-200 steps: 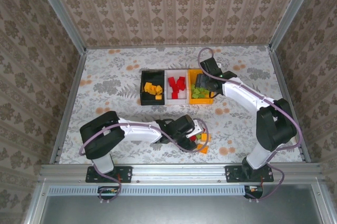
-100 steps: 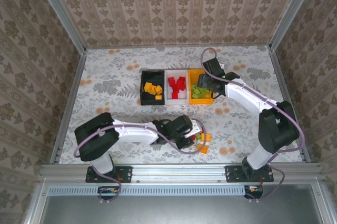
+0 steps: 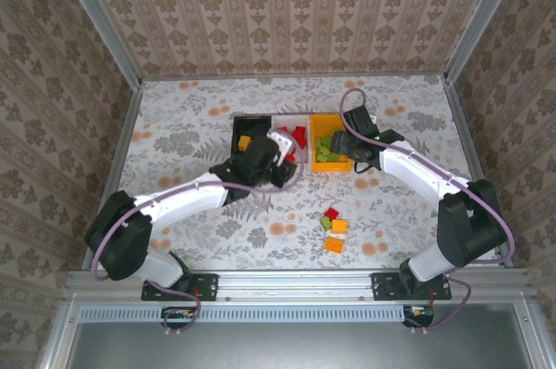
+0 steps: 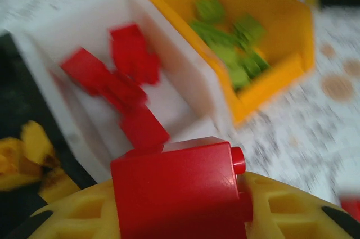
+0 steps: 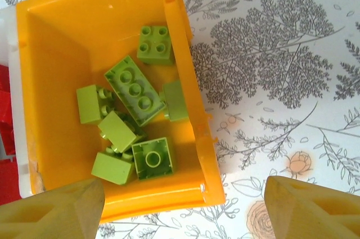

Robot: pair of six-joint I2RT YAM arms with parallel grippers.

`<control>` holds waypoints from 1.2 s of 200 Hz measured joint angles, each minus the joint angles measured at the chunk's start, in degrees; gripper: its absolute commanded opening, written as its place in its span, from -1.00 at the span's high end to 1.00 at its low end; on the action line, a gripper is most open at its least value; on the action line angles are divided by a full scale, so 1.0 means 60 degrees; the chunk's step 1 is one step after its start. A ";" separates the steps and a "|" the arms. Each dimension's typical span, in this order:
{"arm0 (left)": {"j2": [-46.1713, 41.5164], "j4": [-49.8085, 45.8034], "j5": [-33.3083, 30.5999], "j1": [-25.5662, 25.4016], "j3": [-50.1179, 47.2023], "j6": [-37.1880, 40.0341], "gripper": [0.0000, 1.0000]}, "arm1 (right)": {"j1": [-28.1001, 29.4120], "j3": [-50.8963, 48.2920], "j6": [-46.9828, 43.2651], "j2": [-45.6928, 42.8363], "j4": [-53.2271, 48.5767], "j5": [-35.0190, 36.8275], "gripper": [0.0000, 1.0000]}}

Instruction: Sort the legos into containers by color

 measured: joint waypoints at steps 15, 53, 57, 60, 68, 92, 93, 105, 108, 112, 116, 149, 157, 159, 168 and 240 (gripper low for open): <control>0.0718 -0.0087 -0.0098 0.0357 0.0980 -0.0270 0.27 | 0.0000 -0.0186 0.0007 -0.0160 0.0004 -0.0069 -0.53; 0.2535 -0.0936 -0.0361 0.0674 0.2932 -0.0889 0.11 | 0.0022 -0.0765 0.0025 -0.0878 -0.0025 -0.0313 -0.53; 0.2667 -0.1031 -0.0364 0.0678 0.3042 -0.0918 0.09 | 0.0025 -0.0841 0.0022 -0.0991 -0.0025 -0.0353 -0.53; 0.2798 -0.1144 -0.0368 0.0688 0.3155 -0.0969 0.06 | 0.0036 -0.0892 0.0015 -0.1060 -0.0029 -0.0364 -0.53; 0.3096 -0.1381 -0.0386 0.0703 0.3406 -0.1075 -0.03 | 0.0073 -0.1038 -0.0007 -0.1297 -0.0047 -0.0448 -0.53; 0.3716 -0.1978 -0.0390 0.0732 0.3967 -0.1260 -0.29 | 0.0277 -0.1410 -0.0084 -0.1912 -0.0102 -0.0769 -0.53; 0.3734 -0.1996 -0.0386 0.0736 0.3985 -0.1293 -0.31 | 0.0299 -0.1435 -0.0091 -0.1942 -0.0106 -0.0780 -0.53; 0.3778 -0.2171 -0.0350 0.0747 0.4073 -0.1362 -0.50 | 0.0535 -0.1643 -0.0197 -0.2142 -0.0168 -0.0929 -0.53; 0.3778 -0.2193 -0.0353 0.0754 0.4076 -0.1453 -0.54 | 0.0619 -0.1698 -0.0222 -0.2186 -0.0208 -0.0973 -0.53; 0.3774 -0.2229 -0.0313 0.0772 0.4087 -0.1428 -0.60 | 0.0721 -0.1756 -0.0251 -0.2222 -0.0244 -0.1038 -0.53; 0.3774 -0.2226 -0.0310 0.0787 0.4102 -0.1526 -0.65 | 0.0834 -0.1818 -0.0288 -0.2251 -0.0288 -0.1067 -0.53; 0.3537 -0.2157 -0.0062 0.0918 0.3996 -0.1781 -0.91 | 0.1942 -0.2135 -0.0656 -0.2251 -0.0619 -0.1362 -0.48; 0.3242 -0.2084 -0.0004 0.0922 0.3778 -0.1865 -1.00 | 0.2182 -0.2142 -0.0739 -0.2200 -0.0714 -0.1406 -0.46; 0.3129 -0.2076 0.0022 0.0922 0.3705 -0.1843 -1.00 | 0.2251 -0.2142 -0.0776 -0.2171 -0.0725 -0.1428 -0.45; 0.2616 -0.1978 0.0098 0.0922 0.3359 -0.1960 -1.00 | 0.2499 -0.2142 -0.0834 -0.2058 -0.0754 -0.1472 -0.40; -0.2200 -0.1235 0.0098 0.0295 0.0197 -0.2510 -0.99 | 0.4051 -0.2510 -0.1213 -0.1260 -0.1002 -0.1497 0.10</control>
